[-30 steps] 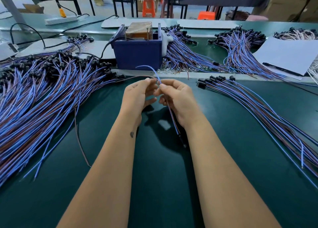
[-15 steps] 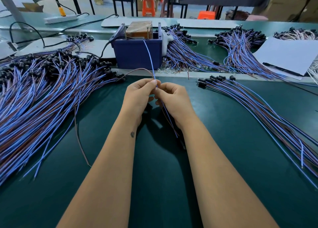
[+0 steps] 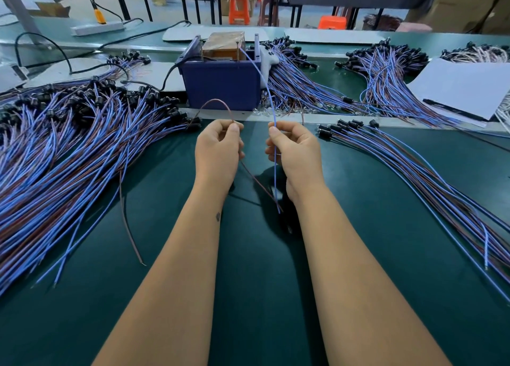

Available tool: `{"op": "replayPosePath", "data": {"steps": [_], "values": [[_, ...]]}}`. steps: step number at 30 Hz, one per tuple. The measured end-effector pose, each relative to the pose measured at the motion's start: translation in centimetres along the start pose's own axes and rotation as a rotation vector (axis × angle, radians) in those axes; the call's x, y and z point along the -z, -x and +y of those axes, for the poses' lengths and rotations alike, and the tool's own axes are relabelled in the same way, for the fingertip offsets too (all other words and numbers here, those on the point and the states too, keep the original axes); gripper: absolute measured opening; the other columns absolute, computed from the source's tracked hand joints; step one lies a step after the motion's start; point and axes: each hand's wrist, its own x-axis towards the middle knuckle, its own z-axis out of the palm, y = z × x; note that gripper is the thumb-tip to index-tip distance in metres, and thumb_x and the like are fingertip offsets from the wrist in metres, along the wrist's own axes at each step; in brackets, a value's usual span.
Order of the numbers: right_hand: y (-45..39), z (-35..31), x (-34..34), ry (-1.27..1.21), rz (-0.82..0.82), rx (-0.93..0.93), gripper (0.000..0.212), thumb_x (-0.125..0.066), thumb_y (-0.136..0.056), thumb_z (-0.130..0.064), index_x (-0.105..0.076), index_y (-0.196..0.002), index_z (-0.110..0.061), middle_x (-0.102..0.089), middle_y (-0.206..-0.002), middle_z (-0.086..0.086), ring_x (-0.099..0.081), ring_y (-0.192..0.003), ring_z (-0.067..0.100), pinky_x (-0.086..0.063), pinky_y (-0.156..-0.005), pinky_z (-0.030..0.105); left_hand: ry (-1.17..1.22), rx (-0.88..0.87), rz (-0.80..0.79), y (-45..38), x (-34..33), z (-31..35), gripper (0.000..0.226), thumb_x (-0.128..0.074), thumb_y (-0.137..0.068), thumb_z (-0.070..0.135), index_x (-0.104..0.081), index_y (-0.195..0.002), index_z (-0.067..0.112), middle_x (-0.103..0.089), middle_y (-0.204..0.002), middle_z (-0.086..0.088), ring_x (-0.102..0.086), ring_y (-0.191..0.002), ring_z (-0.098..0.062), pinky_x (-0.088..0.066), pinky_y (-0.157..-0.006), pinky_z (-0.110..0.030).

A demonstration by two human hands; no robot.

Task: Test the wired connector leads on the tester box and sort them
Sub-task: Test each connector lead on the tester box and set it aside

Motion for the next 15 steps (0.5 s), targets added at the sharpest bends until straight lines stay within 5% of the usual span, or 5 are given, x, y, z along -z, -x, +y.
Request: {"op": "replayPosePath", "data": {"steps": [6,15], "values": [[-0.07,-0.04,-0.05,-0.013,-0.005,0.001,0.015,-0.057,-0.095,-0.006,-0.066,-0.09,-0.017,-0.058,-0.064,0.002,-0.054,-0.054,0.01,-0.046,-0.052,0.015,-0.05,-0.1,-0.085,0.56,-0.08,0.54,0.029,-0.048,-0.087,0.011,-0.069,-0.078,0.028,-0.04,-0.048,0.015,-0.029,-0.048,-0.007,-0.027,-0.045,-0.021],[-0.12,0.02,-0.05,-0.014,-0.016,-0.018,0.016,-0.056,-0.095,-0.005,-0.067,-0.091,-0.016,-0.058,-0.065,0.003,-0.056,-0.057,0.009,-0.048,-0.054,0.016,-0.051,-0.146,-0.002,0.54,0.14,0.54,0.024,-0.048,-0.099,0.022,-0.064,-0.083,0.029,-0.037,-0.047,0.015,-0.028,-0.048,-0.006,-0.027,-0.047,-0.022]]}}
